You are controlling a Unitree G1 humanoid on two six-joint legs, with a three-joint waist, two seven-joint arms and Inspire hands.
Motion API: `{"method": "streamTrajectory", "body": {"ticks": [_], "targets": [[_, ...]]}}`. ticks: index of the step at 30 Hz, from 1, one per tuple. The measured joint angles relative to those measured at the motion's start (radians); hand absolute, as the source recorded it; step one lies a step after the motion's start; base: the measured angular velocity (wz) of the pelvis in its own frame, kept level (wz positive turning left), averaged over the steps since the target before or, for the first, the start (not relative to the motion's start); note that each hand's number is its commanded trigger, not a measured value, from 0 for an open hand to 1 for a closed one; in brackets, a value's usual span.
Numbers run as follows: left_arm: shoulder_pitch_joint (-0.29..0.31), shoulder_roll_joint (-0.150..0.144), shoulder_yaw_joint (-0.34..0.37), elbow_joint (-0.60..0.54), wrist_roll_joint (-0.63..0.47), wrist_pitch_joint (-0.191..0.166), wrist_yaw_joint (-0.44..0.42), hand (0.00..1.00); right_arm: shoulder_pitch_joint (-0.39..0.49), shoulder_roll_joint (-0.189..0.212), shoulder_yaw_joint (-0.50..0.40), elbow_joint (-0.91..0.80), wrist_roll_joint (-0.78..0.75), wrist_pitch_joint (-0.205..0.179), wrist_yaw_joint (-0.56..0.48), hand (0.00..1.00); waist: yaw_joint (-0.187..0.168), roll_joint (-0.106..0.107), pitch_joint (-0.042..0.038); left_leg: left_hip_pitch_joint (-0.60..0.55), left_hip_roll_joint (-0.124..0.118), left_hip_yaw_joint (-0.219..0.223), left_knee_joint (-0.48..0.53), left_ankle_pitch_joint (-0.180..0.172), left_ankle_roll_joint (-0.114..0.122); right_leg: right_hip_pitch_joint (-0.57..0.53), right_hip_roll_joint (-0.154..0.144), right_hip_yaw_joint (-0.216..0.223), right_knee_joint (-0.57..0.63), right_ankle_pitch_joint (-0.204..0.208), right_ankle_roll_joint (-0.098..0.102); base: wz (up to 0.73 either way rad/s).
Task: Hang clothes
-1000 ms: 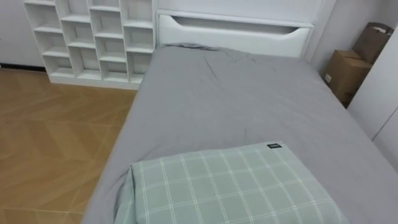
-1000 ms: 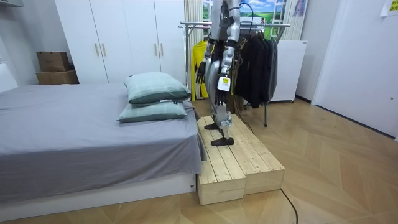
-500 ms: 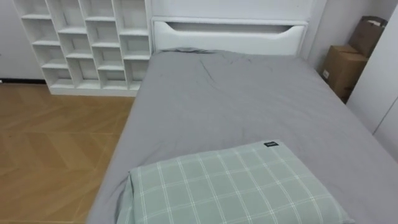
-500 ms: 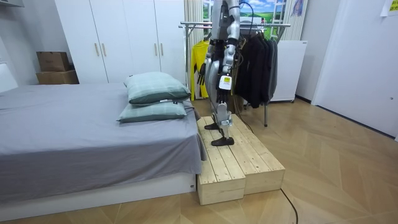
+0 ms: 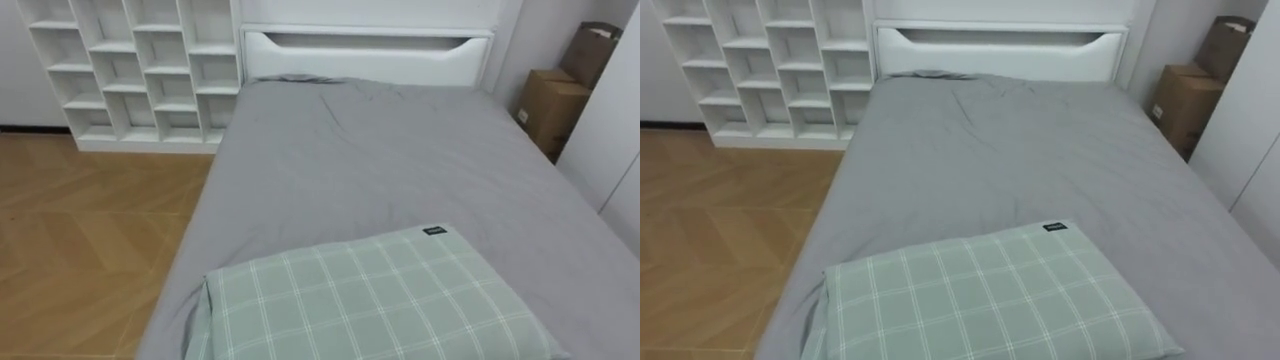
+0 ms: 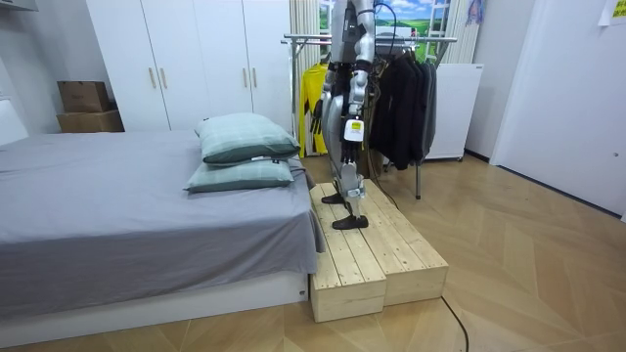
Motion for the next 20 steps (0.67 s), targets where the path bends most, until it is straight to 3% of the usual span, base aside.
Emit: {"method": "streamTrajectory", "body": {"ticks": [20], "targets": [[0.001,-0.001,0.0,-0.011,0.081,0.0,0.056,0.0,0.001,0.001,0.01,-0.002,0.03,0.01,0.001,0.0,0.001,-0.009,0.0027,0.014,0.001,0.005,-0.006,0.0,0.0,0.008,0.002,0.009,-0.002,-0.002,0.001,-0.01]]}}
